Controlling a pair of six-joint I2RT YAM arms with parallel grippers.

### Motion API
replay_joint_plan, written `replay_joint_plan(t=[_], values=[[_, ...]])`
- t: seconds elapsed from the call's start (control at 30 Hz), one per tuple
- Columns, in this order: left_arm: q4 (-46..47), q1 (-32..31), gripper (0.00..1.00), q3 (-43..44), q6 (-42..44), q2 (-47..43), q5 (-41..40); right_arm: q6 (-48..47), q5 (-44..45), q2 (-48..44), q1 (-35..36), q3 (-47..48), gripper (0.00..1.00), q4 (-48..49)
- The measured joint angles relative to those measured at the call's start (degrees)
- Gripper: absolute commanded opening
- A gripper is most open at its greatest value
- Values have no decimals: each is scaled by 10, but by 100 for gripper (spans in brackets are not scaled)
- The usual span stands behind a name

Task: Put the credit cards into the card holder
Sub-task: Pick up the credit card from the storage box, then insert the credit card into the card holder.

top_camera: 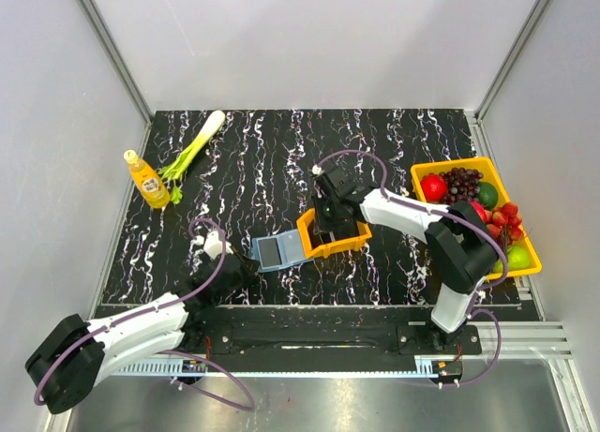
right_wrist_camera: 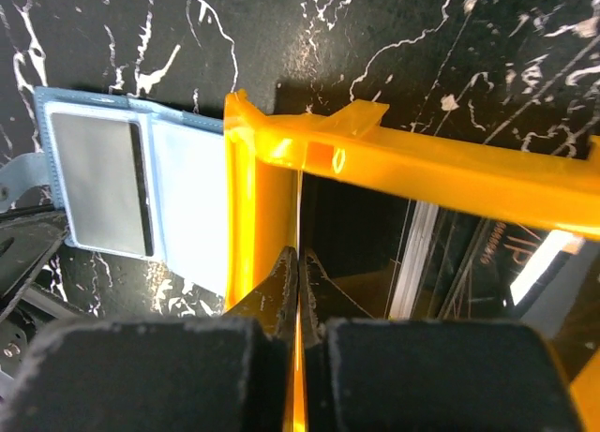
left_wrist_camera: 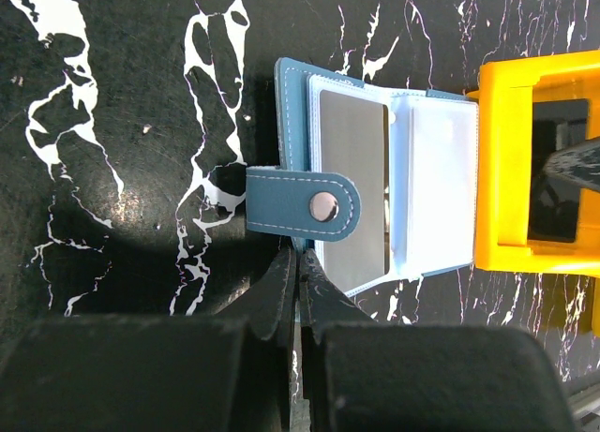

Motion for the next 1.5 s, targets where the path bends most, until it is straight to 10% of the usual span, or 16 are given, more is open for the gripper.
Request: replay_joint_plan(t=[0.53, 1.5], values=[[-4, 0, 0, 0, 0, -14, 0, 11, 20, -119, 3, 0, 0, 7], [27, 0, 0, -10, 15, -75, 17, 146, 80, 3, 151, 31, 0, 148]])
